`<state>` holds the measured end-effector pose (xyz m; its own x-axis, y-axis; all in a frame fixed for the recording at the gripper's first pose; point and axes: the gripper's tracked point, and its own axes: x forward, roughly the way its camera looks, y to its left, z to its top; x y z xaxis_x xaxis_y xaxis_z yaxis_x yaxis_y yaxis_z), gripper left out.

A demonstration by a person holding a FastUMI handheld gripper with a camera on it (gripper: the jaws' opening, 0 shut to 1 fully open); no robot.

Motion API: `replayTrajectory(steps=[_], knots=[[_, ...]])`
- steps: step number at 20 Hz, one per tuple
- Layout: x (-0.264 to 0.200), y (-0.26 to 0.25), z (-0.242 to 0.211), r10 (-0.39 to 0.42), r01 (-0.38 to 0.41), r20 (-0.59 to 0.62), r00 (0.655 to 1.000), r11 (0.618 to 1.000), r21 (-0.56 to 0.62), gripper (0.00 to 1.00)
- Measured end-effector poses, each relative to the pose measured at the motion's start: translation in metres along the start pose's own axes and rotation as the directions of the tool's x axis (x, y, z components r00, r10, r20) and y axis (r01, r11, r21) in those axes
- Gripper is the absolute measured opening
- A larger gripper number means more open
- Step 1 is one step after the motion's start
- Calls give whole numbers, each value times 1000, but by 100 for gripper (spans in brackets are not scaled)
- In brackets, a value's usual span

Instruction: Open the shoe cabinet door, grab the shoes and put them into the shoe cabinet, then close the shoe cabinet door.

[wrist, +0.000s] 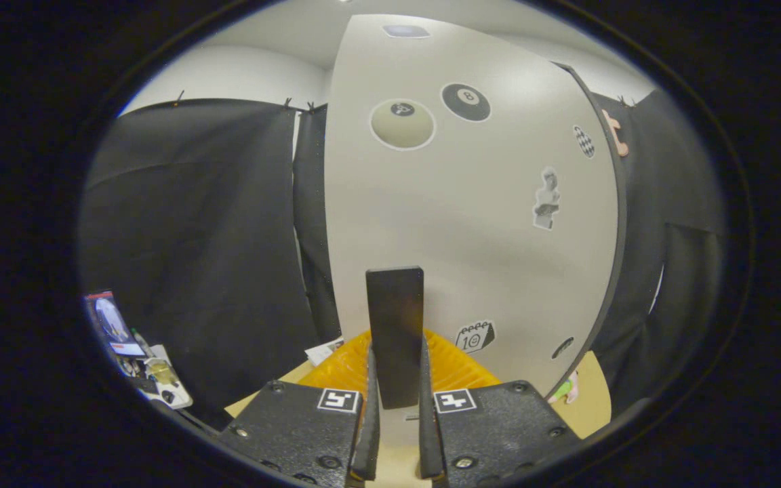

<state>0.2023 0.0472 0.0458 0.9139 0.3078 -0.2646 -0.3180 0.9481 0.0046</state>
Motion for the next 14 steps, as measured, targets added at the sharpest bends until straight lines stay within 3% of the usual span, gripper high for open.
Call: replayTrajectory(steps=[10, 14], knots=[[-41, -24, -5, -2, 3, 21, 1000, 1000, -25, 27], [-55, -34, -6, -38, 39, 27, 999, 998, -44, 26]])
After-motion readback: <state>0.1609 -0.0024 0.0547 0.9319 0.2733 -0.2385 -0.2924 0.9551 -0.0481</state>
